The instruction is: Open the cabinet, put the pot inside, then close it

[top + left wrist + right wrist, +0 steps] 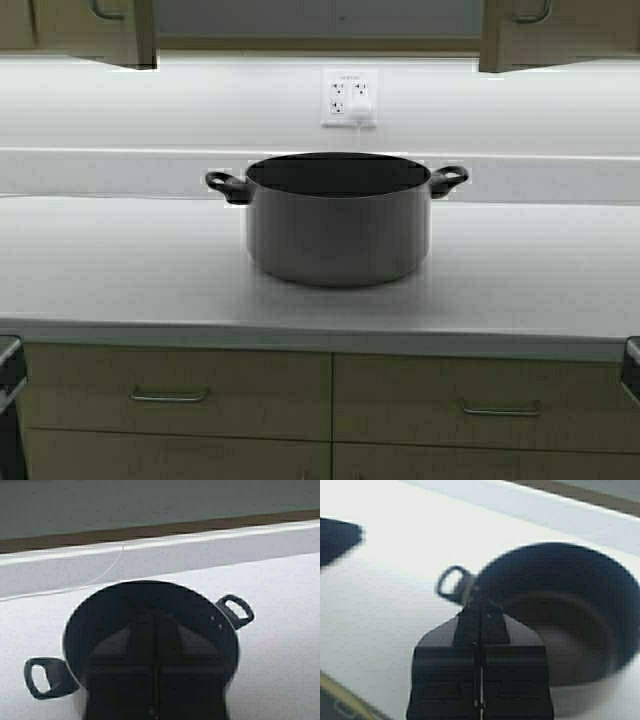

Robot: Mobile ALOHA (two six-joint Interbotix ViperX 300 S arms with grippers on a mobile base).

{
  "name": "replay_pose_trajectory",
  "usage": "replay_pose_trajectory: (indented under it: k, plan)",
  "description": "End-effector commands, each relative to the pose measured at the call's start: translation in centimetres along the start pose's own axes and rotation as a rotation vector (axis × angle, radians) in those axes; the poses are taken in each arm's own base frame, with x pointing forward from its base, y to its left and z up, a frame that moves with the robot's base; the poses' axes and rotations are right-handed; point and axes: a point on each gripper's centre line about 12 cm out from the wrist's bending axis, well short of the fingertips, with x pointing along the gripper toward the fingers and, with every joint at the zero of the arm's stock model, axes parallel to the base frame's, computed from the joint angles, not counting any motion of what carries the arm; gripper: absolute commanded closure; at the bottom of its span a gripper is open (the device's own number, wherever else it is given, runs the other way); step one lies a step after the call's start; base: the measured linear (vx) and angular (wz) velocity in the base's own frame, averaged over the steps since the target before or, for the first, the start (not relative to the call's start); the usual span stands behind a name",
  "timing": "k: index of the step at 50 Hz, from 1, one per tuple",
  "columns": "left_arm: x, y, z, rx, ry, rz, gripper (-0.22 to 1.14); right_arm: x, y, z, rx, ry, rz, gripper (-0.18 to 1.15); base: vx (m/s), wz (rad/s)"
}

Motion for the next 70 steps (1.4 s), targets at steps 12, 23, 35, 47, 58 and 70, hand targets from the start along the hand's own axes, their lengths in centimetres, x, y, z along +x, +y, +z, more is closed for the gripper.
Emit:
replay_pose_trajectory:
  k: [12, 23, 35, 47, 58, 70]
  plan:
    - [-4.6, 4.3, 1.3, -0.023, -0.062, 0.103, 0.87, -6.5, -4.2, 0.8, 0.042, -0.084, -0.113, 0.88, 0.00, 0.00]
    - [-6.1, 0.6, -0.3, -0.044, -0.045, 0.002, 0.40, -7.2, -2.8, -0.1, 0.138, -0.050, -0.050, 0.21, 0.00, 0.00]
    - [-7.5, 0.6, -5.3, -0.238, -0.094, 0.036, -0.13, -6.3, -2.4, -6.4, 0.402, 0.028, -0.136, -0.05, 0.00, 0.00]
    - [-7.4, 2.2, -13.0, -0.439, -0.099, 0.096, -0.11, -4.7, -1.3, -12.8, 0.404, 0.012, -0.369, -0.06, 0.00, 0.00]
    - [-5.9, 2.3, -18.1, -0.573, -0.152, 0.057, -0.11, -3.2, -2.5, -18.7, 0.634, -0.123, -0.422, -0.06, 0.01, 0.00]
    - [-4.2, 1.8, -22.4, -0.722, -0.136, -0.052, -0.11, -2.9, -3.0, -21.7, 0.761, -0.229, -0.343, -0.06, 0.02, -0.03]
